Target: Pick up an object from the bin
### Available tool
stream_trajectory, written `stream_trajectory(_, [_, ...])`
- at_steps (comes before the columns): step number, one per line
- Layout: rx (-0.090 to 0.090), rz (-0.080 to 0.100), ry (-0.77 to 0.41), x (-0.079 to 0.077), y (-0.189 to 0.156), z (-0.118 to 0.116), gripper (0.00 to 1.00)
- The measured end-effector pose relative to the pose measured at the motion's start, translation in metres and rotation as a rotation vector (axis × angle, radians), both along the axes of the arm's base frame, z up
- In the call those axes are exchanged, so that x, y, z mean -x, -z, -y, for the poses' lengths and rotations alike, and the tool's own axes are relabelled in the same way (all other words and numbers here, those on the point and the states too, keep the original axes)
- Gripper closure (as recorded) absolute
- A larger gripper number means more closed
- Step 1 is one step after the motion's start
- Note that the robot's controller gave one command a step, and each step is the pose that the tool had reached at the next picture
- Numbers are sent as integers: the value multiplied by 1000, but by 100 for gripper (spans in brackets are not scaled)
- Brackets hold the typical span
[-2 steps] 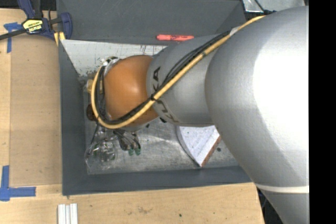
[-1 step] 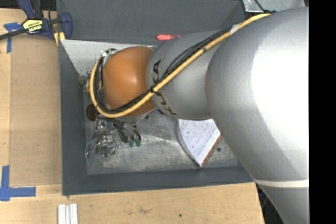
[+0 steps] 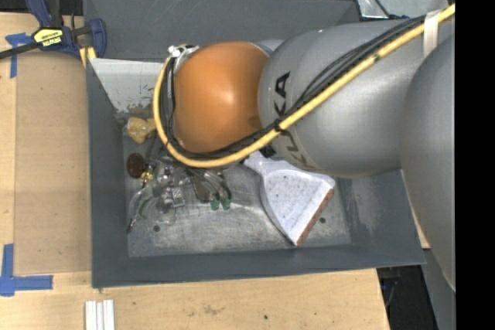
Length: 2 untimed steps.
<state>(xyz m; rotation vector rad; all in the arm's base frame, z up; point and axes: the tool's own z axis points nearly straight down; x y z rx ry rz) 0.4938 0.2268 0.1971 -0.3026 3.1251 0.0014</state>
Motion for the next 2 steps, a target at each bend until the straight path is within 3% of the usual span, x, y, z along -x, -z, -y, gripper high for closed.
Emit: stream_trajectory(2, [0,0,-63,-1,-7,1,100])
